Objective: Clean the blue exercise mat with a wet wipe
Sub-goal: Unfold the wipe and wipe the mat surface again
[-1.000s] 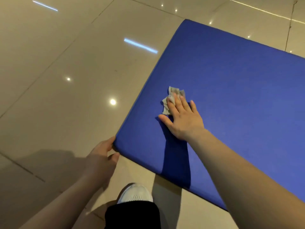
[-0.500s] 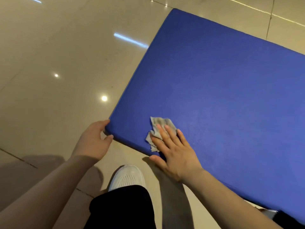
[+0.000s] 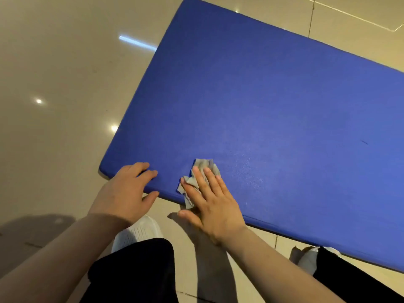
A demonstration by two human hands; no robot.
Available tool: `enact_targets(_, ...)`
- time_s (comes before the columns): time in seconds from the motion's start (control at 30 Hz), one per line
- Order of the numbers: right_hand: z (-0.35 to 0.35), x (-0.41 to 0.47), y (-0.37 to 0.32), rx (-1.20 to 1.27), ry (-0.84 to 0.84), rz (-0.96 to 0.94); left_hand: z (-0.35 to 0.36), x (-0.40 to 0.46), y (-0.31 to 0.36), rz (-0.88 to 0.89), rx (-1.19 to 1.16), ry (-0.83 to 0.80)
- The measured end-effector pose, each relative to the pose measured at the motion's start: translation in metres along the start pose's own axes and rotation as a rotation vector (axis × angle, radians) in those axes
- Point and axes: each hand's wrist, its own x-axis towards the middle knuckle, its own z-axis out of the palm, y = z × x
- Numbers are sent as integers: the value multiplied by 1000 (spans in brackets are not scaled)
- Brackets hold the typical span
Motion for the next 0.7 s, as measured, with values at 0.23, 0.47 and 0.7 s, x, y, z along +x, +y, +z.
enact_targets(0.23,-40,55,111,48,-62,406,2,2,-2,15,-13,-10)
enact_targets(0.47,-12,48,-12,191,-9,-36,-2,15,14,18,107,46)
enact_targets(0.7,-17,65,60,141,97,-132,5,18,-2,7,-58,47)
